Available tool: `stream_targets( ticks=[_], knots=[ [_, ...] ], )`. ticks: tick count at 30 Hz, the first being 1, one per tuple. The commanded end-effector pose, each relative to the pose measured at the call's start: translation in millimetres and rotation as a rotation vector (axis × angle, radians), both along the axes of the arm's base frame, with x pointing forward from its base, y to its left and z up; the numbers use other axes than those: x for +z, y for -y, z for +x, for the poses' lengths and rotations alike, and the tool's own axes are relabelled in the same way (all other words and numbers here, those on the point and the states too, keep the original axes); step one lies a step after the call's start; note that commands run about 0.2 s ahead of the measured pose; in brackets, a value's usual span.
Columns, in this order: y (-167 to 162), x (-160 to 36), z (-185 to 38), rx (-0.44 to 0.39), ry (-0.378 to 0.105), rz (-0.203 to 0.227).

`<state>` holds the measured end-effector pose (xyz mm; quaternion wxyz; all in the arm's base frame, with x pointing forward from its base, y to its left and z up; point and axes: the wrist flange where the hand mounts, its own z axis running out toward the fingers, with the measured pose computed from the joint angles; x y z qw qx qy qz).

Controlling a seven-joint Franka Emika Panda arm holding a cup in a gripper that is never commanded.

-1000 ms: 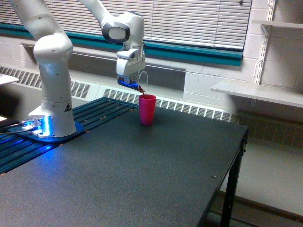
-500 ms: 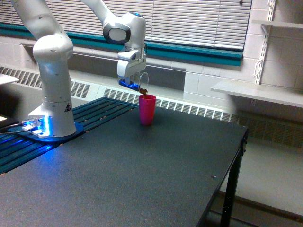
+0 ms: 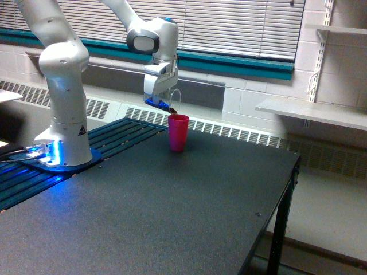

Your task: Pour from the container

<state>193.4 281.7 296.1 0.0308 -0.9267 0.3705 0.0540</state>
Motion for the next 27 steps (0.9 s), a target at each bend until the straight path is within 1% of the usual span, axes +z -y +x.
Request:
stream_targets(
  ticks=[1, 6, 8, 12, 22, 27],
  knots=[
    [1, 4.4, 9, 0.026, 0.004, 0.017],
    [5, 6.4, 14, 0.031, -0.003, 0.02],
    [2, 4.1, 9, 0.033, -0.005, 0.021],
    [-1, 1.0, 7, 0.038, -0.011, 0.027],
    [-7, -3.2, 11, 0.053, -0.022, 0.043],
    [-7, -3.7, 13, 0.055, -0.021, 0.039]
  ],
)
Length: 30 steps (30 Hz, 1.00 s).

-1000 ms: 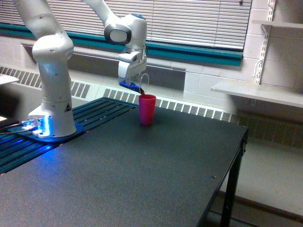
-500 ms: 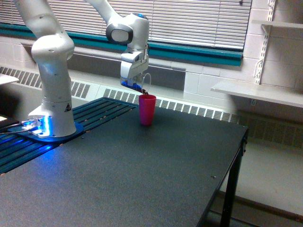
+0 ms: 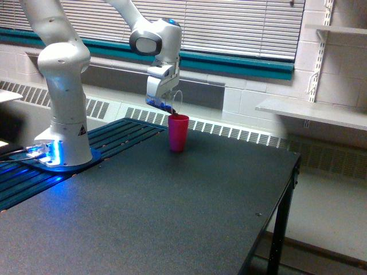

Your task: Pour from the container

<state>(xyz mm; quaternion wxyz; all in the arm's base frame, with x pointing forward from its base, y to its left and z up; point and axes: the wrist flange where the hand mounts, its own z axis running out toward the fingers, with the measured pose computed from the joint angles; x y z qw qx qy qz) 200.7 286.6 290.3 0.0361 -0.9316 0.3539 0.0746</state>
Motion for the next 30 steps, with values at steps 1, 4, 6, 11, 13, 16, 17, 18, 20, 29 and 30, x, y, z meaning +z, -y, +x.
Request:
stream_targets(
  ticks=[1, 4, 6, 11, 13, 16, 17, 18, 20, 29, 30],
  knots=[
    [-3.0, 1.6, 4.3, 0.02, 0.011, 0.011],
    [-2.9, 0.5, 4.9, 0.019, 0.011, 0.011],
    [-3.2, -0.1, 4.9, 0.02, 0.01, 0.012],
    [-5.5, -2.4, 4.5, 0.022, 0.005, 0.019],
    [-7.2, -3.5, 3.1, 0.024, 0.004, 0.022],
    [-7.8, -3.9, 3.9, 0.024, 0.003, 0.029],
    [-8.1, -3.9, 4.1, 0.026, 0.003, 0.032],
    [-8.3, -3.6, 4.6, 0.028, 0.005, 0.033],
    [-8.2, -3.7, 4.9, 0.027, 0.004, 0.033],
    [-4.5, -2.1, 9.5, 0.024, 0.006, 0.035],
    [-4.2, -1.9, 9.5, 0.023, 0.005, 0.038]
  ],
)
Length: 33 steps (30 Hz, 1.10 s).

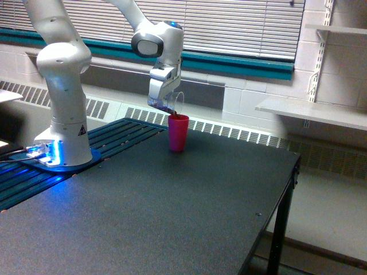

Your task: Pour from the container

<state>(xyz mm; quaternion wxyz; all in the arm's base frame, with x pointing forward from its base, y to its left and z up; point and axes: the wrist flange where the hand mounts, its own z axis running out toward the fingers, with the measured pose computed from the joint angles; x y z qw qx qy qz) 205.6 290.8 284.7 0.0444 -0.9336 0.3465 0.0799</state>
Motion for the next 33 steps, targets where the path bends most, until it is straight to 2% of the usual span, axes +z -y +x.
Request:
stream_targets(
  ticks=[1, 17, 33],
  knots=[
    [0, 3.8, 5, 0.009, 0.008, 0.018],
    [-2, 13.9, 7, 0.021, 0.02, 0.033],
    [4, 9.8, 10, 0.023, -0.022, 0.059]
  ],
)
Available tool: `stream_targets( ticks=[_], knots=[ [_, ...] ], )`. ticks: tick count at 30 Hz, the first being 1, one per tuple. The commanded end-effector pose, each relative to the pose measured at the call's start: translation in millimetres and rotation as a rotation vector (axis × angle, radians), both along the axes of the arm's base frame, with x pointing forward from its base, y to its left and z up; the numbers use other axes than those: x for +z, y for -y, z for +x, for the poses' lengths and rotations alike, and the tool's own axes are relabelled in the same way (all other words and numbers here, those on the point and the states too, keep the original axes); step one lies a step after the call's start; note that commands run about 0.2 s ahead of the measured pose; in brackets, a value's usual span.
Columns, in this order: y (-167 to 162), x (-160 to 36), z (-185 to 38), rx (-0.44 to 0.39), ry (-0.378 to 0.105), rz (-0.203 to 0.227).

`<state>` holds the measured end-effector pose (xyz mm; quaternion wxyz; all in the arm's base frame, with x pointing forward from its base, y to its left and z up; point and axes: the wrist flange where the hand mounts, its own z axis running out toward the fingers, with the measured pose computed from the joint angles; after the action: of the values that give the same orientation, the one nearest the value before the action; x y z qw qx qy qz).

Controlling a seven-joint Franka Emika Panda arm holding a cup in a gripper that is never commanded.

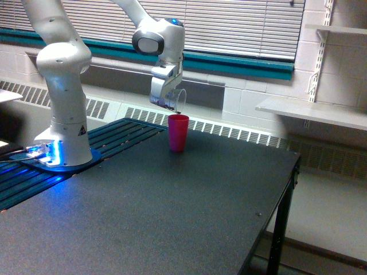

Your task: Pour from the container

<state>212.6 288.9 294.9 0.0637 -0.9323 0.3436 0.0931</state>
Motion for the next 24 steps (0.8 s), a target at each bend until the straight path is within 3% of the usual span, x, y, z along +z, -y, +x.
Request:
stream_targets(
  ticks=[1, 24],
  knots=[
    [2, -0.8, 4, 0.02, -0.012, 0.015],
    [11, -4.2, 15, 0.033, -0.06, 0.083]
  ],
)
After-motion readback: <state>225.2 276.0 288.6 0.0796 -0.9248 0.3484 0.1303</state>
